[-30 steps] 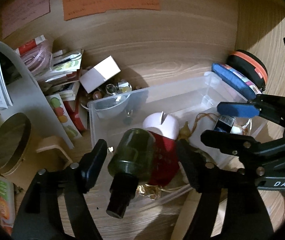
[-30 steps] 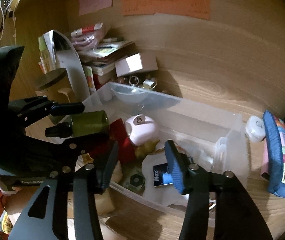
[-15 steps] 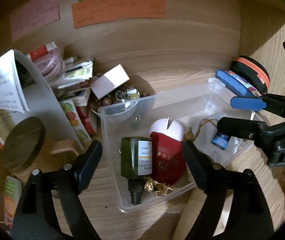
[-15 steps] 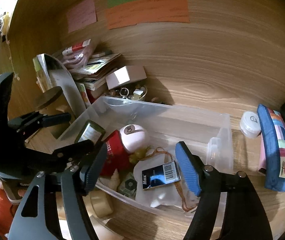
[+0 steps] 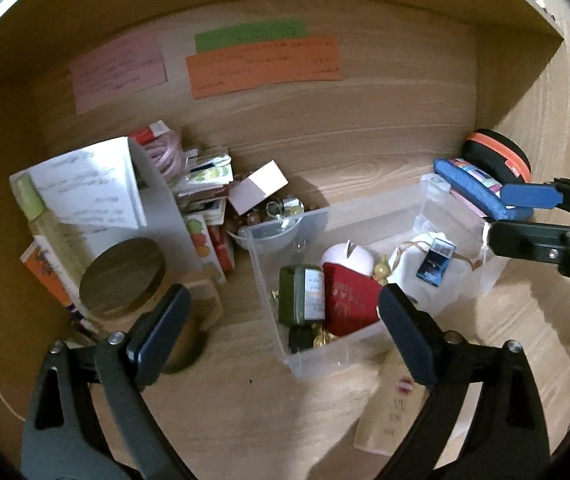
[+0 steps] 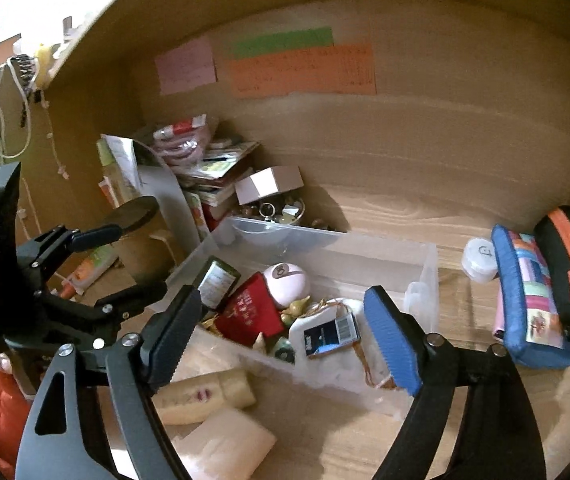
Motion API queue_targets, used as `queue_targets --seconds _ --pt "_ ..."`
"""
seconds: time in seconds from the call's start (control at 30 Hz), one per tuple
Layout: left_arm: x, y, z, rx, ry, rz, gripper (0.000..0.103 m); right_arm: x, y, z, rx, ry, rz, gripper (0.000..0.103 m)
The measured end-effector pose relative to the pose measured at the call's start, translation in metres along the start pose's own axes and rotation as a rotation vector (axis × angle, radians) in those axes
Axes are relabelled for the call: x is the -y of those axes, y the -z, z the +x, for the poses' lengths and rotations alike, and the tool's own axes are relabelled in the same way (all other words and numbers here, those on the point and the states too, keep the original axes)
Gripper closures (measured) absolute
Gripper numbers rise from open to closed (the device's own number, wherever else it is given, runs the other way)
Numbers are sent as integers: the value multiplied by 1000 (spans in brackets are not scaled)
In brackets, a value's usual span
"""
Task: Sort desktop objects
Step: 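Open both tools and withdraw them from the clear box, then grasp the cream UV sunscreen tube with the left tool while the right tool grasps the beige jar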
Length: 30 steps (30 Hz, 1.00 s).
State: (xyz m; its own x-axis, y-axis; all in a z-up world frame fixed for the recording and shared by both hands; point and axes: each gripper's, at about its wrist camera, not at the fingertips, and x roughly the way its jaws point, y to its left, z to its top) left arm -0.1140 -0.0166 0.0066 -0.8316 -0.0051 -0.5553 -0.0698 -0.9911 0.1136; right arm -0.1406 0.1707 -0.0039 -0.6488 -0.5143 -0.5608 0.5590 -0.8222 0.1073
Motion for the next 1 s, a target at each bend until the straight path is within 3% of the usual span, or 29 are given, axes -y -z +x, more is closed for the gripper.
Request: queue_targets --seconds 0.4,0.77,1.0 --pt "-4 39 -11 -84 22 -30 4 -15 43 -19 -66 10 -6 20" --pt "12 83 2 -214 82 -17 4 -26 95 10 -217 -45 -1 20" --pt "25 93 10 -256 104 11 4 -24 97 30 -278 -88 -48 12"
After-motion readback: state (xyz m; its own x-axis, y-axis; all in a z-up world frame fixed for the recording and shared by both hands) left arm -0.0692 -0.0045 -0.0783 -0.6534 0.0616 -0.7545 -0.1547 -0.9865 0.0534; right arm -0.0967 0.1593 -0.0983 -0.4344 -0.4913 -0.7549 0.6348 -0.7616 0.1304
